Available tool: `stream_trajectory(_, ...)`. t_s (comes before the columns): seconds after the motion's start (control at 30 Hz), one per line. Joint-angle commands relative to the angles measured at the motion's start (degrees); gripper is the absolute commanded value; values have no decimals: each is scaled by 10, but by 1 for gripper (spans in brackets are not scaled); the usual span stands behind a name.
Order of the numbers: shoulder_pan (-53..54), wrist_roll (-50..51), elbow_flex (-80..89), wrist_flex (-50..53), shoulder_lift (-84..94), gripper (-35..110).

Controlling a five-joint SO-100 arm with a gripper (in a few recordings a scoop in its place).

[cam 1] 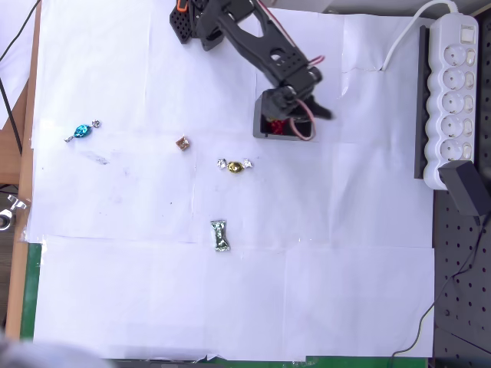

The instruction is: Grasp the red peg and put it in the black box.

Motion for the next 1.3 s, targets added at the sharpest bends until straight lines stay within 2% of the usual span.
stream_trajectory(0.0, 89, -59, -52, -72, -138, 0)
stream_trajectory(0.1, 152, -142, -234, -175, -263, 0)
stream_trajectory(0.3, 248, -287, -759, -425, -567, 0)
stream_trajectory(0.37, 265, -314, -883, -476, -649, 0)
stream_trajectory(0.43, 268, -317, -971, -486, -721, 0)
stream_trajectory(0.53, 268, -323, -1070, -475, -816, 0)
stream_trajectory(0.67, 273, -336, -1120, -461, -852, 0)
stream_trajectory(0.83, 258, -335, -1120, -331, -919, 0)
stream_trajectory(0.93, 248, -330, -1120, -209, -981, 0)
stream_trajectory(1.17, 248, -363, -1120, -65, -985, 0)
stream_trajectory(1.27, 249, -364, -1120, -58, -985, 0)
